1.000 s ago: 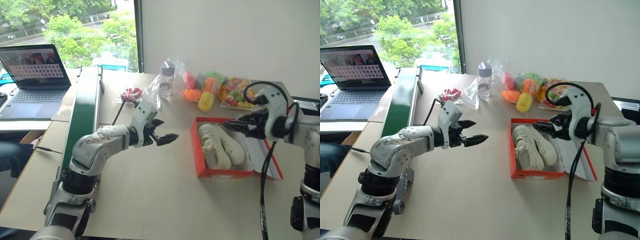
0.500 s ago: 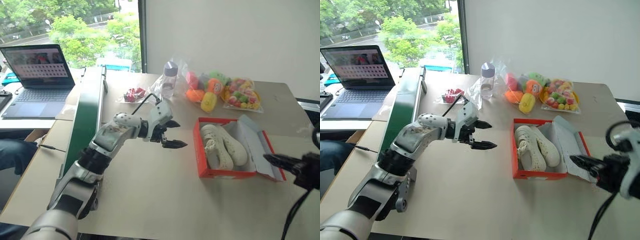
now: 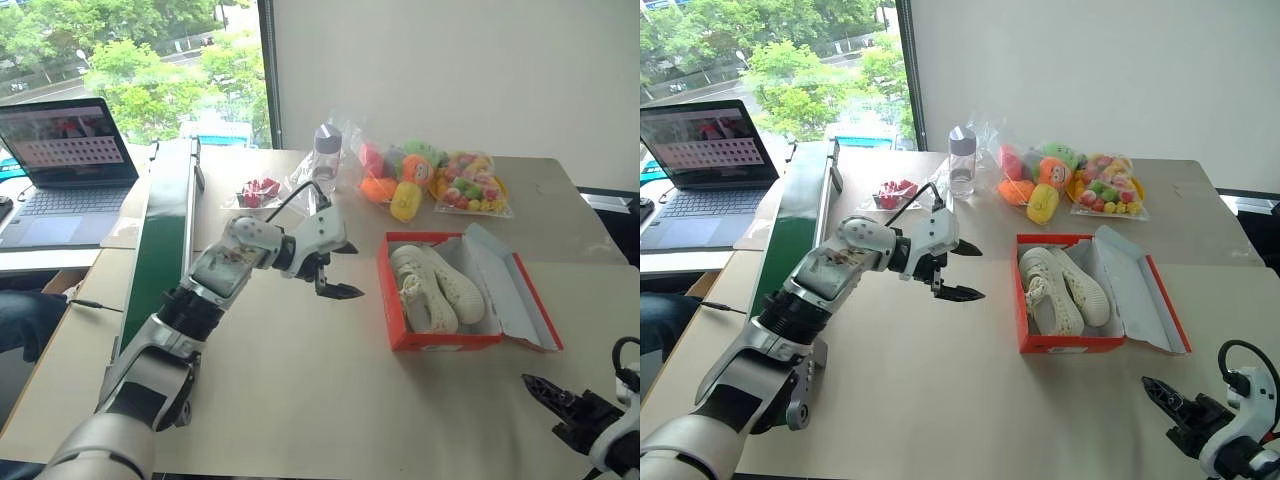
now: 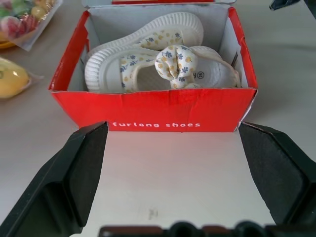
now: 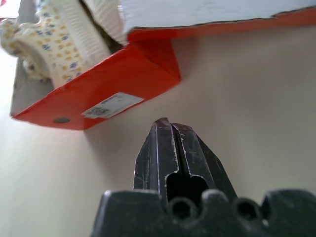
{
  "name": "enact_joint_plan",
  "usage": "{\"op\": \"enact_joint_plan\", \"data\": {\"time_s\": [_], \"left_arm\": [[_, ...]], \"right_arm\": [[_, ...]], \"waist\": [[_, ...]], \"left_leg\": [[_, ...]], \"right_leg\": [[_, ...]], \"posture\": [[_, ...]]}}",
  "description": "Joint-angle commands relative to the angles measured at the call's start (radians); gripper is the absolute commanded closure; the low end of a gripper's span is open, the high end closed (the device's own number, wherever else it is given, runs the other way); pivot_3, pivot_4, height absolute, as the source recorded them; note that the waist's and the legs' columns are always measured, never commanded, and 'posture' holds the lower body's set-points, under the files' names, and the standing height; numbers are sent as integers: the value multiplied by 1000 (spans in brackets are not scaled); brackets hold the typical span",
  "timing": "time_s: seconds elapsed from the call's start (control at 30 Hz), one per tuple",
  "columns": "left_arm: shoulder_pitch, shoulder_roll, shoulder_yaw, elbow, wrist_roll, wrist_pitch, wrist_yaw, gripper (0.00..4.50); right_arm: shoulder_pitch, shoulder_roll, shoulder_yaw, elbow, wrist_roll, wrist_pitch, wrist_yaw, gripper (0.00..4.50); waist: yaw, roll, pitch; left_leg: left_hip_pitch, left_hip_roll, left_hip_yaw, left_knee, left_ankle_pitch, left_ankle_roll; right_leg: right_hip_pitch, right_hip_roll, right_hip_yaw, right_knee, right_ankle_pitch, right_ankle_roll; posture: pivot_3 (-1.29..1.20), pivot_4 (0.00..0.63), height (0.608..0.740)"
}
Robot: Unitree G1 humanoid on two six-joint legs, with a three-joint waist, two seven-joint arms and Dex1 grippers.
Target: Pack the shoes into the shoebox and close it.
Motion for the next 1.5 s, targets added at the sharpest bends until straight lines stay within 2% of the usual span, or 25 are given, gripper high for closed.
{"op": "enact_joint_plan", "data": {"time_s": [0.03,0.27,0.37,0.53,0.63,0.8,0.9,1.07,1.5], "left_arm": [[-42,19,66,-80,-32,59,4,0],[-145,58,176,-101,-124,201,-17,0],[-205,109,234,-119,-208,292,-75,0],[-234,215,207,-108,-177,269,-128,0],[-230,241,204,-119,-180,277,-136,0],[-207,253,205,-161,-200,312,-131,0],[-191,260,203,-179,-203,320,-133,0],[-176,280,191,-163,-182,290,-148,0],[-175,272,189,-156,-183,284,-138,0]], "right_arm": [[-50,-13,90,190,-77,-199,17,4459],[-172,-21,188,494,-154,-450,29,4459],[-248,-36,202,646,-175,-557,40,4459],[-337,-68,209,850,-190,-712,65,4459],[-384,-78,193,916,-166,-781,75,4459],[-401,-95,147,805,-54,-760,99,4459],[-378,-105,147,662,6,-698,72,4459],[-390,-222,142,499,101,-587,75,4459],[-438,-350,291,190,292,-340,55,4459]], "waist": [[0,1,0],[1,1,0],[-14,-5,0],[-21,-10,-2],[-19,-14,-2],[-16,-13,-2],[-16,-3,1],[-18,4,1],[-12,4,1]], "left_leg": [[0,0,0,0,0,0],[0,-1,0,1,1,1],[1,0,0,1,2,4],[6,-1,2,2,-1,2],[6,-1,3,3,0,2],[5,-1,3,2,0,2],[5,-1,3,0,0,2],[6,0,4,-1,5,10],[6,-1,4,0,5,10]], "right_leg": [[0,0,0,0,0,0],[0,1,1,0,0,0],[2,3,2,0,0,0],[7,3,6,-1,1,1],[7,3,7,-1,1,1],[4,2,9,0,1,2],[3,3,9,1,1,2],[2,5,11,3,1,2],[3,5,10,2,1,2]], "posture": [[0,150,740],[0,150,740],[0,150,740],[0,150,740],[0,150,740],[0,150,740],[0,150,740],[0,150,740],[0,150,740]]}}
